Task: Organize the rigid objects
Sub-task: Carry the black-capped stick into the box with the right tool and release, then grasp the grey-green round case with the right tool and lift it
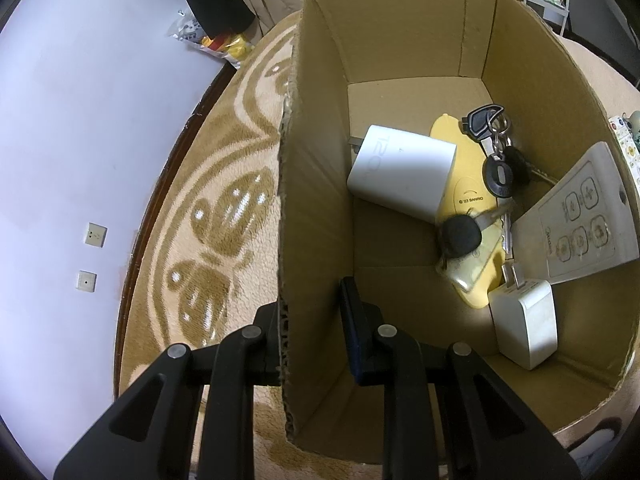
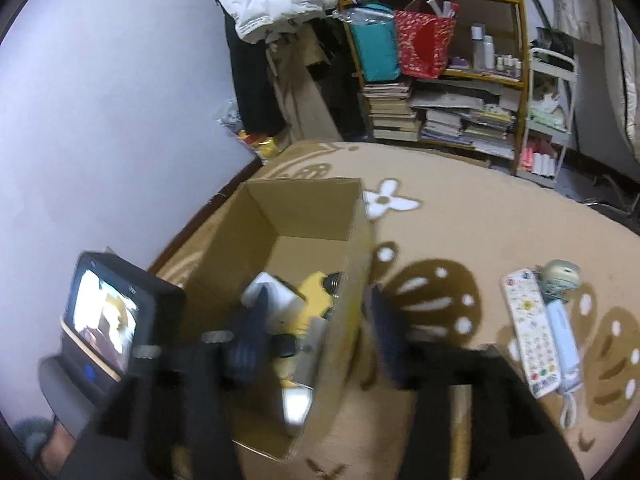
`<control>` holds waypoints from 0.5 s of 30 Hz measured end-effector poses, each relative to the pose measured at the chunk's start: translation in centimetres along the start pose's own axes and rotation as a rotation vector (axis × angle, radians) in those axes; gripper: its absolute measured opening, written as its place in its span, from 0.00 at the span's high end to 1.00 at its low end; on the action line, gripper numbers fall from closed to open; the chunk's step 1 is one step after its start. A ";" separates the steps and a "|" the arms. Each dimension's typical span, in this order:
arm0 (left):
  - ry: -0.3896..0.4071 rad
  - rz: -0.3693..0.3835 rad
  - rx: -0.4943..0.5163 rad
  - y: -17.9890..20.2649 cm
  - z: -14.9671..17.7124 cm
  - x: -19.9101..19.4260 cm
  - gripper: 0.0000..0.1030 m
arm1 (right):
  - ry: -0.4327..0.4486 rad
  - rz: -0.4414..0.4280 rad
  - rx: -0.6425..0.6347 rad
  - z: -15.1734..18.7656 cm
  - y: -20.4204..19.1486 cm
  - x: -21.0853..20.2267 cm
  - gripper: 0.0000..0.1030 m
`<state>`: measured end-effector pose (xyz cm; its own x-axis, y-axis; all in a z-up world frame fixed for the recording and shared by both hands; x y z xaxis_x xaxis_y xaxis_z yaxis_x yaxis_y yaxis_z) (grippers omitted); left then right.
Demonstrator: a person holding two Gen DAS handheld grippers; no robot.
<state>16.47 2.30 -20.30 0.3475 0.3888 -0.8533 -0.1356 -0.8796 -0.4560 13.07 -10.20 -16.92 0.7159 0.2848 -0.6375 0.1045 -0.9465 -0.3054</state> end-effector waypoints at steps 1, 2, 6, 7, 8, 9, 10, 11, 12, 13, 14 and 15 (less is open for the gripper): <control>0.000 0.001 -0.001 0.0 0.0 0.0 0.79 | 0.011 0.019 -0.009 0.0 0.8 -0.5 0.24; -0.001 0.003 -0.003 0.0 0.0 0.0 0.79 | 0.010 0.032 -0.013 0.0 1.3 -0.8 0.15; -0.002 0.003 -0.003 0.0 0.0 0.0 0.79 | 0.000 0.143 -0.017 0.0 4.9 -1.8 0.02; -0.002 0.002 -0.002 0.0 0.0 0.0 0.79 | -0.006 0.160 -0.012 0.0 5.7 -1.8 0.02; -0.001 -0.002 0.000 0.0 0.0 -0.1 0.79 | -0.011 0.171 -0.001 0.0 6.7 -1.9 0.01; 0.000 -0.005 0.003 0.0 0.0 -0.1 0.78 | -0.016 0.172 0.013 0.1 7.5 -1.8 0.00; 0.000 -0.007 0.004 0.0 0.0 -0.1 0.78 | -0.019 0.176 0.029 0.2 8.5 -1.8 0.00; 0.000 -0.006 0.003 -0.1 0.0 -0.1 0.78 | -0.014 0.193 0.040 0.2 9.6 -1.8 0.00; 0.000 -0.005 0.003 -0.1 0.0 -0.1 0.78 | -0.007 0.211 0.044 0.0 10.4 -1.8 0.00; -0.001 -0.004 0.003 0.0 0.0 -0.1 0.78 | -0.006 0.228 0.047 0.0 11.2 -1.8 0.00; -0.001 -0.003 0.004 -0.1 0.0 -0.1 0.78 | -0.006 0.242 0.049 -0.1 11.9 -1.7 0.00; 0.000 -0.003 0.006 0.0 -0.1 -0.2 0.78 | -0.003 0.254 0.052 -0.3 12.7 -1.6 0.00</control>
<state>16.46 2.25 -20.14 0.3477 0.3917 -0.8519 -0.1403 -0.8766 -0.4603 13.44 -22.74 -19.53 0.7124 0.0397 -0.7007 -0.1137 -0.9787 -0.1710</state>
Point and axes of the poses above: each gripper's, at about its wrist camera, not at the fingertips, and x roughly the way its jaws point, y to its right, z to its underside, the point moved 7 cm from there along x, roughly the way its jaws point, and after that the axes turned 7 degrees about -z, right-handed, at the moved point
